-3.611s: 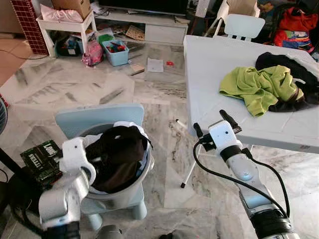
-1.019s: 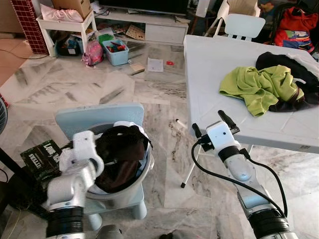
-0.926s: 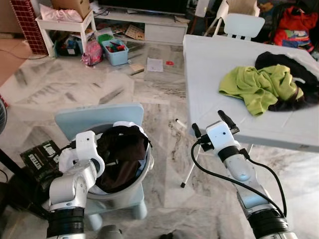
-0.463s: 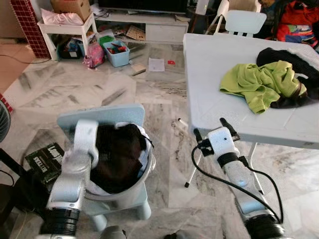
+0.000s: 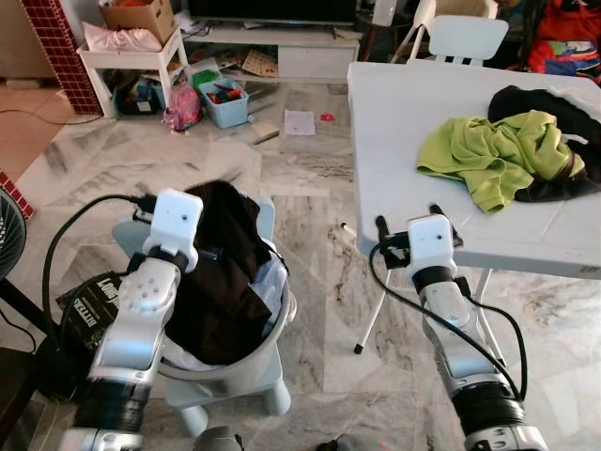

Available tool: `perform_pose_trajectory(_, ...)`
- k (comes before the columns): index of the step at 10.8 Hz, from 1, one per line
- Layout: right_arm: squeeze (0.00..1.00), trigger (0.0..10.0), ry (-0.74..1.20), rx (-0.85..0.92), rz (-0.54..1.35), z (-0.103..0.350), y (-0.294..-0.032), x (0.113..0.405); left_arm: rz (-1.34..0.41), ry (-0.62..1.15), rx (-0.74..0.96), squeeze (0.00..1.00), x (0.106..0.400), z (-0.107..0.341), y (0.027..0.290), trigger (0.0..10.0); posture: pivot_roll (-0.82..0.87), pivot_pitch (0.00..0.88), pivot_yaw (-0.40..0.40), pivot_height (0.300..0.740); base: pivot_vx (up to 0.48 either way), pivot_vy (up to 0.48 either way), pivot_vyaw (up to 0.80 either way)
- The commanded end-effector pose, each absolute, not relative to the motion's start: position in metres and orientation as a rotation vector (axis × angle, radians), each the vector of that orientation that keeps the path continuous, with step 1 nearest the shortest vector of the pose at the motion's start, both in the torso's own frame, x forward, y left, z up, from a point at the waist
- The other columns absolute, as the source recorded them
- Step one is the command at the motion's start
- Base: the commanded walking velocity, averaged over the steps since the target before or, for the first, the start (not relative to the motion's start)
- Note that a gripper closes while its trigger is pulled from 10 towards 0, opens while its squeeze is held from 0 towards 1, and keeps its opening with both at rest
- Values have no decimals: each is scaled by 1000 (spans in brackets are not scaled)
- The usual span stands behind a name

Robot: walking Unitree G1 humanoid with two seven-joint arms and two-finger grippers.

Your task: Hang hanger

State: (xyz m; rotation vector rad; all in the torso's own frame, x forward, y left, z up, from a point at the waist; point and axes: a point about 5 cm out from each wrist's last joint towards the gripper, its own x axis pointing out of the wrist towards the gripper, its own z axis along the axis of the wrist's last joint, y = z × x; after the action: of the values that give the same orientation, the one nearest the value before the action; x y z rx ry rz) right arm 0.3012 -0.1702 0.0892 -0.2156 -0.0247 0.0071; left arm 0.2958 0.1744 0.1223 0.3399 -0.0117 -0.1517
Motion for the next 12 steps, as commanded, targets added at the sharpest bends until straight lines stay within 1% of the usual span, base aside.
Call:
perform_pose_trajectory(1,0,10000,-25,-176,-32,91,-177,300,-150,-14,356,0,292,121,175,9451,-28,0,-18,740,0,0,0)
perform_pose_trajectory(2,0,10000,-39,-193,-70,90,-181,292,-122,-34,332,0,280,117,180,10000,-30,0,-24,740,0,0,0)
perform_pose_trajectory(3,0,10000,-22,-219,-77,86,-184,286,-124,-53,345,0,276,116,181,10000,-33,0,-27,740,0,0,0)
perform_pose_trajectory(4,0,10000,12,-123,-14,81,-184,275,-103,-57,340,0,275,114,180,10000,-36,0,-26,740,0,0,0)
perform_pose_trajectory(5,0,10000,-12,-128,3,85,-185,271,-115,-74,327,0,278,119,174,10000,-42,0,-19,740,0,0,0)
perform_pose_trajectory(6,0,10000,-2,-118,-11,86,-187,271,-131,-96,327,0,281,123,169,10000,-44,0,-15,740,0,0,0)
perform_pose_trajectory(7,0,10000,1,-119,-13,88,-187,273,-140,-108,324,0,283,126,165,10000,-46,0,-11,740,0,0,-663)
perform_pose_trajectory(10,0,10000,-1,-124,-3,90,-187,276,-151,-113,325,0,284,129,163,10000,-38,0,-13,740,-271,0,-656)
perform_pose_trajectory(12,0,10000,-2,-130,13,89,-183,275,-165,-116,321,0,284,130,161,10000,-34,0,-14,740,-270,0,0)
